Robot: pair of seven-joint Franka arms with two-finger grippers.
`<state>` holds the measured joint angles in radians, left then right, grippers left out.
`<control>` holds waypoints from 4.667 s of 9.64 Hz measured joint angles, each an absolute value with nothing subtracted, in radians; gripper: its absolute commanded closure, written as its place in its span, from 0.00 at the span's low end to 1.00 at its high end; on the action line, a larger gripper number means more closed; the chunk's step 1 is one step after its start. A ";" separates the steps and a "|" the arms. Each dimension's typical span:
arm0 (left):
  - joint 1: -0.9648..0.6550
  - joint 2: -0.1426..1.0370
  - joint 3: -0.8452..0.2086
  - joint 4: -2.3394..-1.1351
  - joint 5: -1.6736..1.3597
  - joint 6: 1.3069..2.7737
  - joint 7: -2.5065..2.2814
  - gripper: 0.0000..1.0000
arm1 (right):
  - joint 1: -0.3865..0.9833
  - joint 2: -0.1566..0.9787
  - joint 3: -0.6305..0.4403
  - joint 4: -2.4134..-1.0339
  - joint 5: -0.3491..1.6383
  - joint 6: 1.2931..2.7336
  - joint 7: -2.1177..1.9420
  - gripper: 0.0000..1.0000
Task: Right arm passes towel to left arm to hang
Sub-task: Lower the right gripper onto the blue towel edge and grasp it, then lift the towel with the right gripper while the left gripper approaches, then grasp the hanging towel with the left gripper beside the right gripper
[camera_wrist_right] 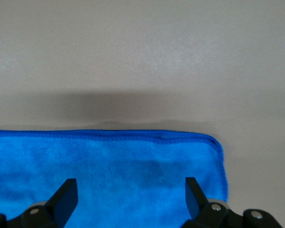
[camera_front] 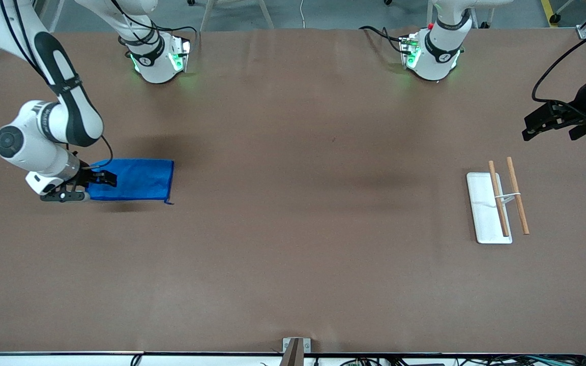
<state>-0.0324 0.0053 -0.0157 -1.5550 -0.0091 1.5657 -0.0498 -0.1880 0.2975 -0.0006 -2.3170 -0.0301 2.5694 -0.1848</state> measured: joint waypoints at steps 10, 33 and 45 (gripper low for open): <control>-0.039 0.028 -0.021 -1.557 -0.009 1.566 -0.048 0.00 | -0.171 0.340 0.006 -2.396 -0.030 2.698 -0.227 0.92; -0.066 -0.060 -0.019 -1.998 -0.873 1.610 0.210 0.03 | 0.099 0.435 0.640 -1.733 1.063 2.255 0.061 0.98; -0.066 -0.015 0.005 -2.532 -1.670 1.596 1.091 0.12 | 0.179 0.439 0.719 -1.663 1.846 2.252 -0.266 0.99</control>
